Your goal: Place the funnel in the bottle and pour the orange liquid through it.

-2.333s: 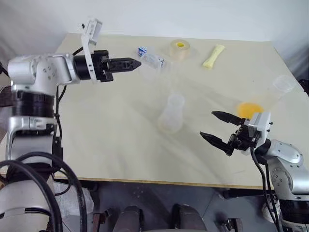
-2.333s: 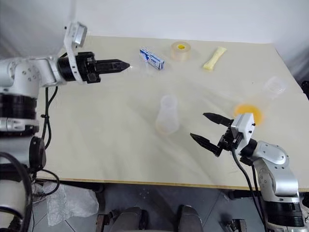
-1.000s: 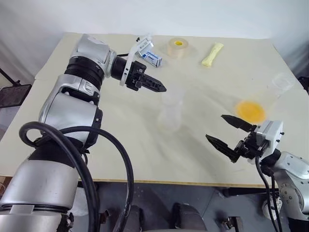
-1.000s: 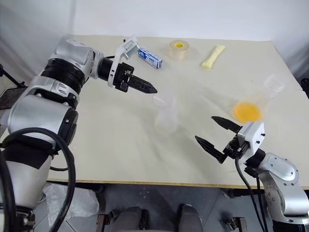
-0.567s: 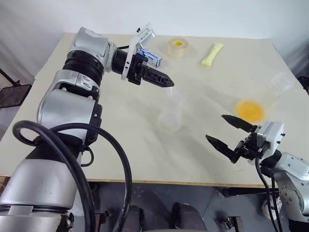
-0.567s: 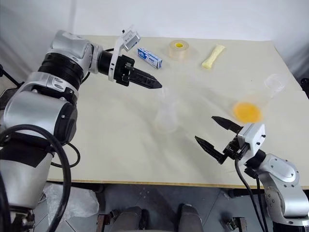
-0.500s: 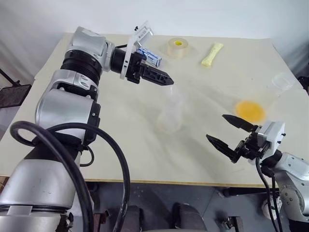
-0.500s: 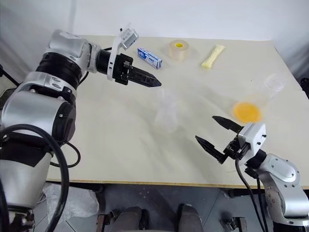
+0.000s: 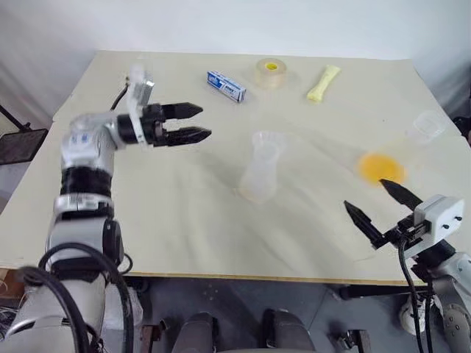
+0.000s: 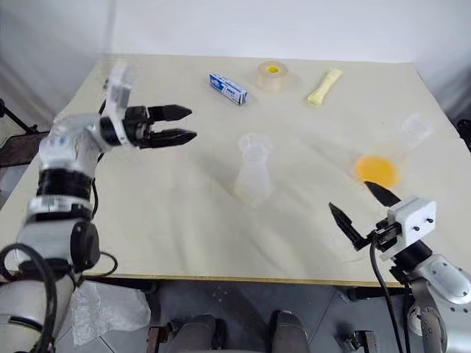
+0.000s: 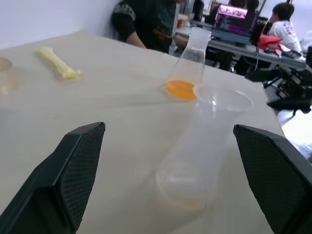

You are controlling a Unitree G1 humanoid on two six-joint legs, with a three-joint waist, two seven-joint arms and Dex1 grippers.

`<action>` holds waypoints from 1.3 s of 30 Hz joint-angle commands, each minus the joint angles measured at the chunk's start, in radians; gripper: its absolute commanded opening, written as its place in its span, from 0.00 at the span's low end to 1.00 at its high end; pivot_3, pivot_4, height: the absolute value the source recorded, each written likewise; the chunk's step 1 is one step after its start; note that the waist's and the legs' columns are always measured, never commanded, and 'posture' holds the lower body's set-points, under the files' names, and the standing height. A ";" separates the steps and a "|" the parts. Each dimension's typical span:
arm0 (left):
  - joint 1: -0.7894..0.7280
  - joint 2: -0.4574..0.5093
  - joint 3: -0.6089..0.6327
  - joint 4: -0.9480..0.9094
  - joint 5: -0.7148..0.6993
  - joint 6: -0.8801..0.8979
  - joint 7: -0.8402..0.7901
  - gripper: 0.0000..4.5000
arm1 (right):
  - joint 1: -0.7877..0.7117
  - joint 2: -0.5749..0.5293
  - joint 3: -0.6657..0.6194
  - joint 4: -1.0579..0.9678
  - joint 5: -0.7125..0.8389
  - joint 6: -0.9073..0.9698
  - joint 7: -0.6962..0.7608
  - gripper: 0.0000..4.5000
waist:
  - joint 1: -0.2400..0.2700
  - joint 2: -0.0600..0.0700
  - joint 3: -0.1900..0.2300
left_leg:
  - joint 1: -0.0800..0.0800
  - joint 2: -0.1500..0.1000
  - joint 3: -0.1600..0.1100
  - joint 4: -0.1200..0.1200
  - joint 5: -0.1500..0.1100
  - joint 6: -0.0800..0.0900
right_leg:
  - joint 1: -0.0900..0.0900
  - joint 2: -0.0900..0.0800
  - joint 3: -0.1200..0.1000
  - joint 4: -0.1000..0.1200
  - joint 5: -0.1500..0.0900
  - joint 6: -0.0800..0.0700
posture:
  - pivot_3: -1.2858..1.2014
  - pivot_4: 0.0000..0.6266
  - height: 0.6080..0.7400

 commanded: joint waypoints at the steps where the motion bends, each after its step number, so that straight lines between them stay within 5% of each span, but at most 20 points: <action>1: 0.092 -0.005 0.058 -0.152 -0.078 -0.123 0.009 1.00 | 0.030 0.015 -0.052 -0.049 -0.020 0.039 -0.085 1.00 | 0.001 0.000 0.000 | 0.000 0.000 0.000 0.000 0.000 0.000 | 0.000 0.000 0.000 0.000 0.000 0.000 | 0.52 0.24 1.00; 7: 0.354 -0.026 0.033 -0.289 -0.149 -0.211 -0.091 1.00 | 0.075 0.117 -0.083 -0.061 -0.021 0.078 -0.224 1.00 | -0.004 0.001 -0.002 | 0.002 0.000 0.001 -0.001 0.000 0.000 | 0.001 0.000 0.001 0.000 0.000 0.000 | 0.52 0.24 1.00; 15: 0.378 -0.049 0.060 -0.327 -0.226 -0.245 -0.048 1.00 | -0.013 0.129 -0.108 0.039 -0.067 0.053 -0.311 1.00 | -0.001 0.001 -0.004 | 0.002 0.000 0.002 0.000 0.000 0.000 | 0.001 0.001 0.003 0.000 0.000 0.000 | 0.52 0.24 1.00; 39: 0.505 -0.105 0.023 -0.522 -0.285 -0.213 0.096 1.00 | -0.634 -0.051 -0.038 0.780 -0.109 -0.152 -0.123 1.00 | -0.027 0.001 -0.004 | 0.002 0.001 0.002 -0.001 0.000 0.000 | 0.001 0.000 0.002 0.000 0.000 0.000 | 0.52 0.24 1.00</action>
